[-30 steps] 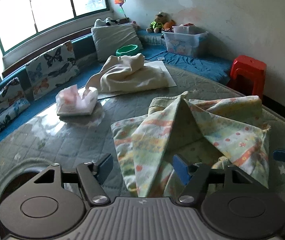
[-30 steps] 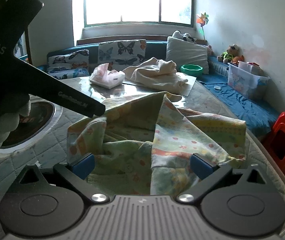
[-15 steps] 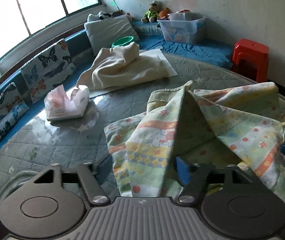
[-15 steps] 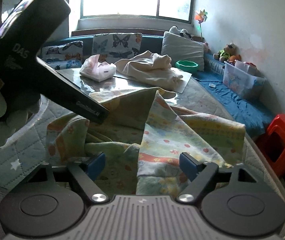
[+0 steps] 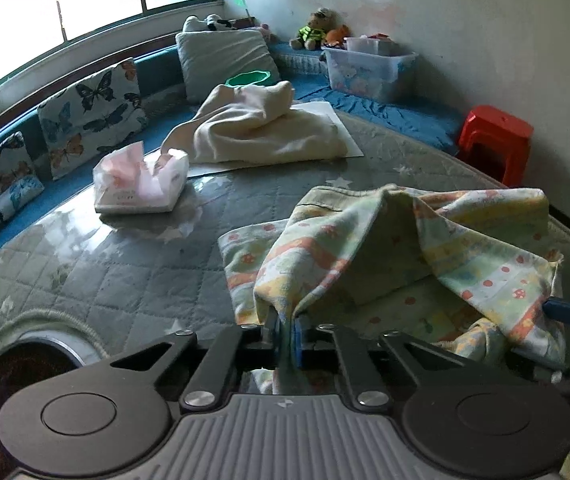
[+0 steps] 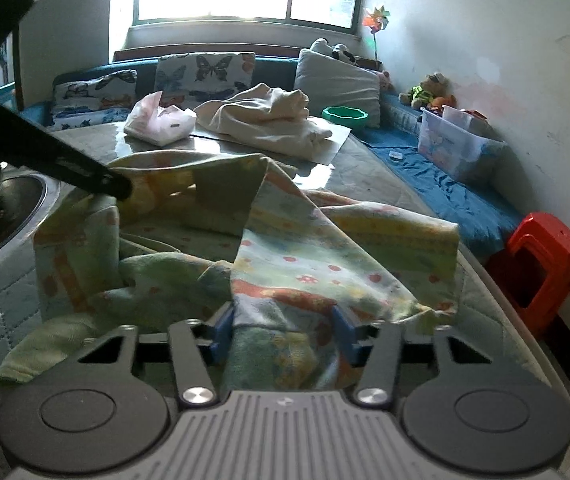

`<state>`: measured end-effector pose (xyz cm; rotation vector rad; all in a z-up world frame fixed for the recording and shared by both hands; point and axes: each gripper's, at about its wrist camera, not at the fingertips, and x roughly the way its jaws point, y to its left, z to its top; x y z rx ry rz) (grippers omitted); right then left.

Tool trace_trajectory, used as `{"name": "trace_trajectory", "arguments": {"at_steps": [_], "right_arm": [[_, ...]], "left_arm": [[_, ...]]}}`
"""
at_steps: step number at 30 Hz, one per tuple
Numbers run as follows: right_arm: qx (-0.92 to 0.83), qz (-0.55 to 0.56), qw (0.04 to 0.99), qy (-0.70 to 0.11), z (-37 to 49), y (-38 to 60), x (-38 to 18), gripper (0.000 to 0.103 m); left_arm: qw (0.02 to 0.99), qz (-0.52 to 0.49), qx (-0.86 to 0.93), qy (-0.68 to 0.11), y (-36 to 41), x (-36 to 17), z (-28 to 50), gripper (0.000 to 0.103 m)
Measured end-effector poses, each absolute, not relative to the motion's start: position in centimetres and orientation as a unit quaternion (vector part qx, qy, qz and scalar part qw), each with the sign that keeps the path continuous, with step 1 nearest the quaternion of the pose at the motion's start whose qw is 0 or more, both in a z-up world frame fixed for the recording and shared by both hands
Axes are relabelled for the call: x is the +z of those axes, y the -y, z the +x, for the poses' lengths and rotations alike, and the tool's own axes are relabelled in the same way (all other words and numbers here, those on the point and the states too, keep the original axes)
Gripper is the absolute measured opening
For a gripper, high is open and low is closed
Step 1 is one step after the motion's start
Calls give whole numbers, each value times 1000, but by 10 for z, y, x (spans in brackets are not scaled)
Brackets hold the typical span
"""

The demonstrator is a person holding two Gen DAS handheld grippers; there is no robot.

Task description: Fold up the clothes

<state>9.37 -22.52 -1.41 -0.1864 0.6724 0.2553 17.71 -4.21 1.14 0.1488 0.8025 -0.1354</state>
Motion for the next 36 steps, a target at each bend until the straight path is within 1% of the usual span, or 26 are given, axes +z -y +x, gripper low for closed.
{"name": "trace_trajectory", "arguments": {"at_steps": [4, 6, 7, 13, 17, 19, 24, 26, 27, 30, 31, 32, 33, 34, 35, 36], "right_arm": [[115, -91, 937, -316, 91, 227, -11, 33], [111, -92, 940, -311, 90, 228, -9, 31], [108, -91, 941, -308, 89, 228, -8, 27], [95, -87, 946, -296, 79, 238, -2, 19], [87, -87, 948, -293, 69, 244, 2, 15], [82, -84, 948, -295, 64, 248, 2, 15], [81, -86, 945, -305, 53, 252, 3, 15], [88, -88, 943, -309, 51, 250, 2, 17], [90, -89, 942, -310, 51, 249, 1, 18], [95, -92, 940, -315, 51, 245, -3, 28], [97, -93, 939, -317, 51, 243, -4, 37], [99, -94, 938, -318, 51, 242, -6, 44], [100, -95, 937, -320, 51, 241, -7, 44], [101, -96, 936, -323, 51, 241, -10, 44], [100, -95, 935, -326, 52, 241, -12, 45], [100, -93, 934, -329, 52, 242, -15, 46]], "left_arm": [[918, 60, -59, -389, 29, 14, 167, 7], [919, 51, -56, -386, 21, 18, 160, 7], [920, 48, -55, -385, 17, 19, 156, 7], [923, 31, -50, -381, -3, 25, 132, 7], [922, 28, -48, -383, -12, 24, 114, 7], [921, 25, -50, -386, -14, 22, 104, 7], [915, 23, -54, -399, -18, 13, 81, 7], [912, 21, -53, -405, -18, 9, 75, 7], [911, 21, -52, -409, -18, 7, 72, 7], [908, 17, -44, -417, -18, 4, 70, 12], [907, 17, -42, -418, -17, 3, 70, 14], [908, 20, -40, -417, -16, 3, 70, 17], [908, 24, -39, -416, -15, 3, 69, 27], [909, 27, -36, -414, -14, 2, 69, 43], [910, 30, -33, -413, -13, 2, 71, 48], [911, 32, -32, -410, -12, 0, 73, 48]]}}
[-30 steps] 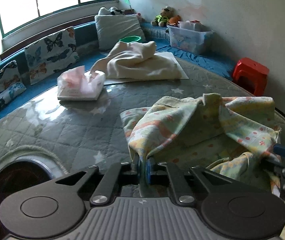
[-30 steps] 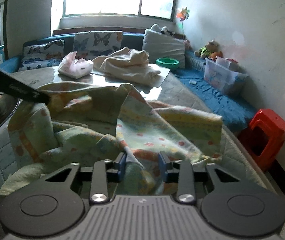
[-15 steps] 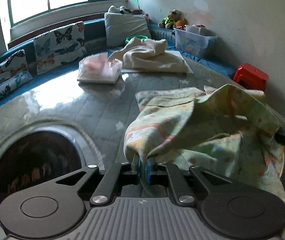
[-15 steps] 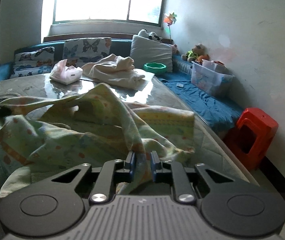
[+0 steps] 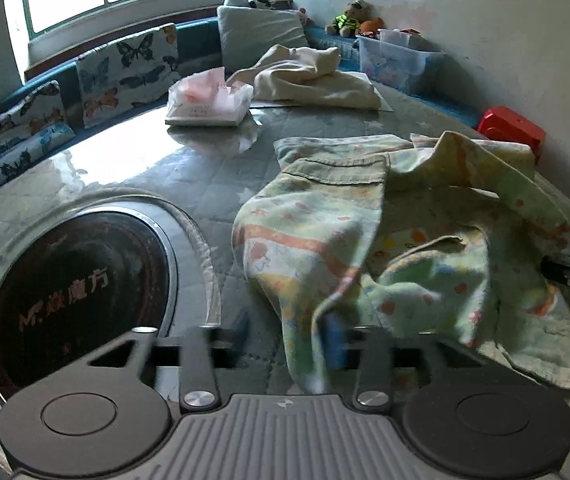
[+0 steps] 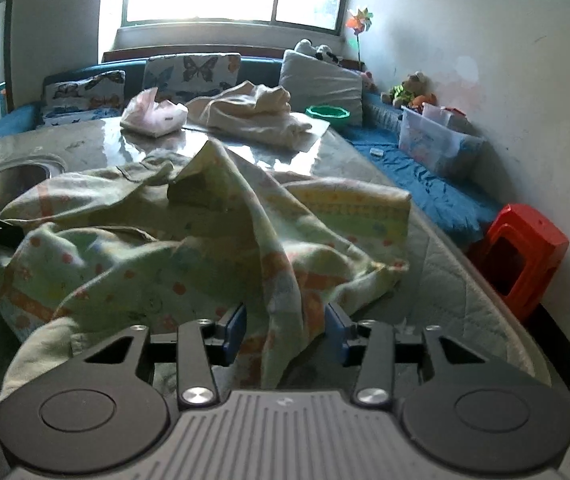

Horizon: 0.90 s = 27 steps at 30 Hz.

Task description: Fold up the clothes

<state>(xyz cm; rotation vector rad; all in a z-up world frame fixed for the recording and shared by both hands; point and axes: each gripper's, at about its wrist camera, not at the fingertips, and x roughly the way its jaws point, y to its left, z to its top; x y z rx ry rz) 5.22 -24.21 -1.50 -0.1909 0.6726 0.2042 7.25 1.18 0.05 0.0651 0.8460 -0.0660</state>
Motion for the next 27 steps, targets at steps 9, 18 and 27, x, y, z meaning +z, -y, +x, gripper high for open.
{"name": "trace_trajectory", "arguments": {"at_steps": [9, 18, 27], "right_arm": [[101, -88, 932, -337, 62, 242, -29, 48], [144, -106, 925, -335, 69, 205, -28, 48], [221, -125, 909, -330, 77, 138, -28, 48]], "left_arm": [[908, 17, -31, -418, -16, -16, 81, 11], [912, -6, 2, -411, -45, -13, 67, 7], [910, -39, 77, -406, -112, -12, 31, 7]]}}
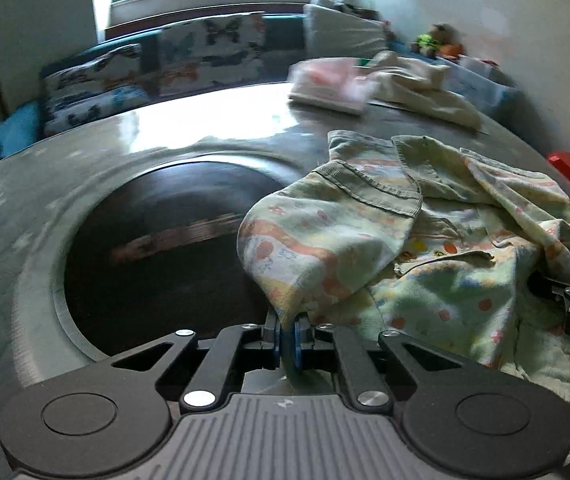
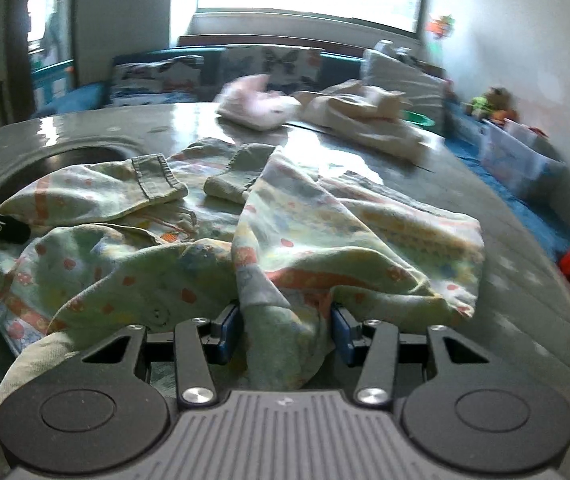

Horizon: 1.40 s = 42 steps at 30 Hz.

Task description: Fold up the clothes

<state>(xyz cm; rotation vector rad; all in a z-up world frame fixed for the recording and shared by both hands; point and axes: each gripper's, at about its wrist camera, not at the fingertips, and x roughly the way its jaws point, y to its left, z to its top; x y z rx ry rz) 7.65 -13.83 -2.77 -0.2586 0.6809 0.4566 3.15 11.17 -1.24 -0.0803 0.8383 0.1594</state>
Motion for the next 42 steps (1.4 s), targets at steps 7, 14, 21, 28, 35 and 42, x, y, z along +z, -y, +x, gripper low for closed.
{"name": "trace_trajectory", "arguments": {"at_steps": [7, 14, 21, 28, 35, 42], "right_arm": [[298, -148, 888, -318, 76, 66, -31, 48], [362, -175, 863, -305, 54, 19, -31, 48], [393, -199, 843, -310, 35, 17, -26, 48], [412, -205, 829, -317, 31, 24, -14, 49], [435, -207, 825, -294, 30, 16, 12, 55], [437, -208, 828, -282, 45, -4, 21, 60]], "left_arm": [[901, -64, 142, -406, -166, -10, -16, 7], [891, -81, 183, -408, -199, -6, -68, 7], [881, -104, 197, -417, -206, -8, -95, 12], [879, -101, 209, -417, -205, -7, -95, 33], [875, -96, 224, -419, -208, -9, -96, 53], [874, -96, 228, -419, -210, -8, -97, 64]]}}
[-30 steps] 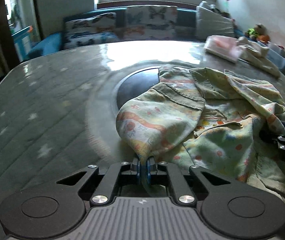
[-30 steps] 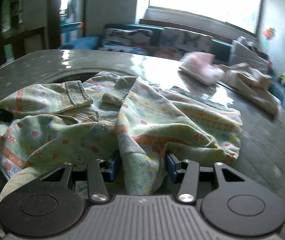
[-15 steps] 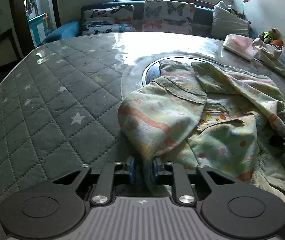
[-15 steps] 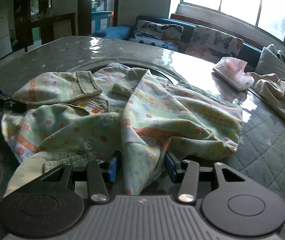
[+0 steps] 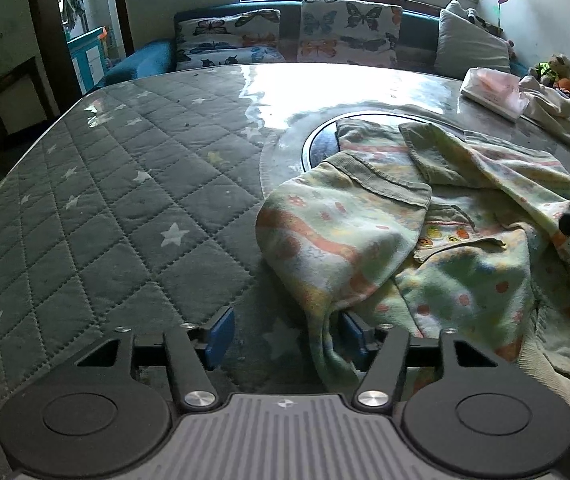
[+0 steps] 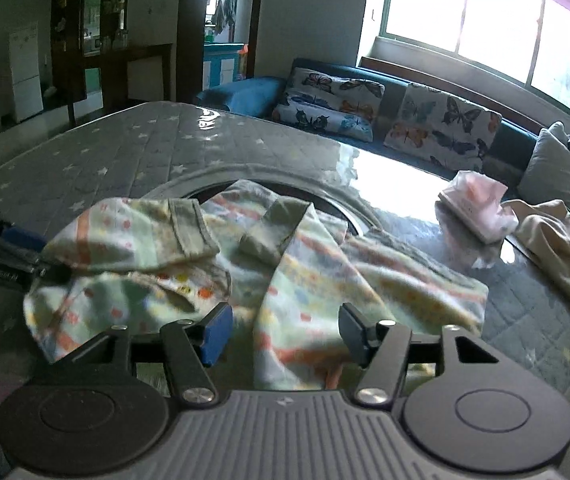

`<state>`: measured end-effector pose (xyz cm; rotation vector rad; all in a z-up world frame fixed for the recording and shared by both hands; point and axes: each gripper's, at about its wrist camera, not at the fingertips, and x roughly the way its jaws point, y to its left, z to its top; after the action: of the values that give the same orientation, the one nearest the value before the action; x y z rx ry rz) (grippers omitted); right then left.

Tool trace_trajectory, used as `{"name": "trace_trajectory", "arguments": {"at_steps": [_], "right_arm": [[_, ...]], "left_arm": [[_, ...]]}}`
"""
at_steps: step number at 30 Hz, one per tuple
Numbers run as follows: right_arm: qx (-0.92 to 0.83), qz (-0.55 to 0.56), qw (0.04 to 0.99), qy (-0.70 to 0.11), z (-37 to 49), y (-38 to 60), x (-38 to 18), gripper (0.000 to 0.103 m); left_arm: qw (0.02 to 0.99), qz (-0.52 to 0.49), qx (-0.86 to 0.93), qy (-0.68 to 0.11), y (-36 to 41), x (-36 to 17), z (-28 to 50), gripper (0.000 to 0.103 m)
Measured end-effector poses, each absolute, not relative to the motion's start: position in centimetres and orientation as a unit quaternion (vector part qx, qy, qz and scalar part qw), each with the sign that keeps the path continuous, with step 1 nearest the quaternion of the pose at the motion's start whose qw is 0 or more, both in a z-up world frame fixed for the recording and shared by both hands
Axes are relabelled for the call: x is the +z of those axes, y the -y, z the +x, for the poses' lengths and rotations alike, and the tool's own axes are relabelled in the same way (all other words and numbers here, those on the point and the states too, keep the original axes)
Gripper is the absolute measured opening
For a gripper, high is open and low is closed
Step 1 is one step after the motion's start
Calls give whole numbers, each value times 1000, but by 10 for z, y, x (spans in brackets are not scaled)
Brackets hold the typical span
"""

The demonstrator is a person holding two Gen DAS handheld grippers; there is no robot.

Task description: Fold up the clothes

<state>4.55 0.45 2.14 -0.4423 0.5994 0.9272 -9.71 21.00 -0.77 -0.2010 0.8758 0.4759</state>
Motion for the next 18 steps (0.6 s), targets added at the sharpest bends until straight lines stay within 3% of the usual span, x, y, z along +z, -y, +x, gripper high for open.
{"name": "trace_trajectory", "arguments": {"at_steps": [18], "right_arm": [[415, -232, 826, -301, 92, -55, 0, 56]], "left_arm": [[874, -85, 238, -414, -220, -3, -98, 85]]}}
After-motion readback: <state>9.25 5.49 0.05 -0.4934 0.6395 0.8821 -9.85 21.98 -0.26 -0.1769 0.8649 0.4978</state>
